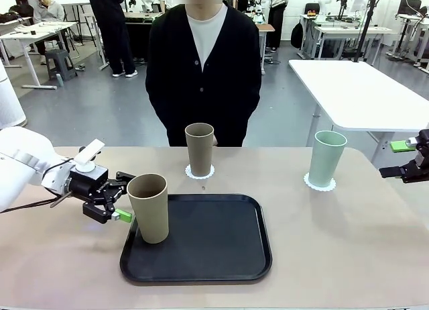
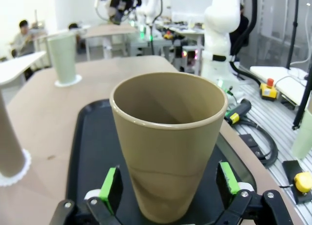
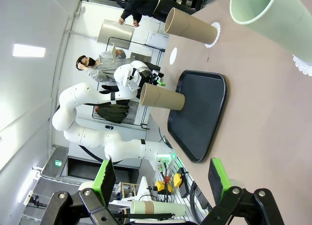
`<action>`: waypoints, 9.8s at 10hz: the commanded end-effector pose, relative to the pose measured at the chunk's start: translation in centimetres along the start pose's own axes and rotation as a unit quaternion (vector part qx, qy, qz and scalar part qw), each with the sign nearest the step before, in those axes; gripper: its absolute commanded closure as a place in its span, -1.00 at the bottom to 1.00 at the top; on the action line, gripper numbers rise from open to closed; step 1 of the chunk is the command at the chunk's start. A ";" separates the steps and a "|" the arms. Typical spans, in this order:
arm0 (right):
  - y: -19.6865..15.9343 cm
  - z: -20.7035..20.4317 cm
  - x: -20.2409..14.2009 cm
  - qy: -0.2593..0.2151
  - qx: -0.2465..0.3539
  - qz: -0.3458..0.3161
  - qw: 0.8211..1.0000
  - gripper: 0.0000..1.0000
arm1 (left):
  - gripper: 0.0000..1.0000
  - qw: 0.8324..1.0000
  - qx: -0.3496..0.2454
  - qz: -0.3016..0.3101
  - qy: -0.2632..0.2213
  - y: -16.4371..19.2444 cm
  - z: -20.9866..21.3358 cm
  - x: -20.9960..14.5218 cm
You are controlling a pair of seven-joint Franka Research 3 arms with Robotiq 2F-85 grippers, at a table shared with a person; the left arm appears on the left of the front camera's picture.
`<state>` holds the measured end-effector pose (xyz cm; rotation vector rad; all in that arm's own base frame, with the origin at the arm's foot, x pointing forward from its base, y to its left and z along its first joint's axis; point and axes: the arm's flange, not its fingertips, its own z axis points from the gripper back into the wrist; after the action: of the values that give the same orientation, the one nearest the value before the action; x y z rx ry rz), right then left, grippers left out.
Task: Place coasters on the table and set cups on them.
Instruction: Take one Reusable plastic cup from the Flat Tray and place it on a coaster set by the human.
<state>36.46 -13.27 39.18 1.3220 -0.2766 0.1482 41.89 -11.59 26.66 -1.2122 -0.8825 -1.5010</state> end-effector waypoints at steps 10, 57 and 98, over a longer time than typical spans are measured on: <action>0.0 -0.1 0.2 0.000 -0.001 0.000 1.000 -1.00 | -1.00 0.999 -0.010 -0.028 -0.025 1.3 -4.0 -1.6; 0.0 -0.1 0.2 0.000 -0.001 0.000 1.000 -1.00 | -0.70 0.979 0.202 -0.016 -0.033 1.4 30.2 7.3; 0.0 -0.1 0.2 0.000 -0.001 0.000 1.000 -1.00 | -0.70 0.994 0.099 -0.029 -0.046 7.1 28.0 -9.1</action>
<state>36.47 -13.30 39.17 1.3218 -0.2767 0.1477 56.10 14.46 24.24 -1.1028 -1.0957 -1.3275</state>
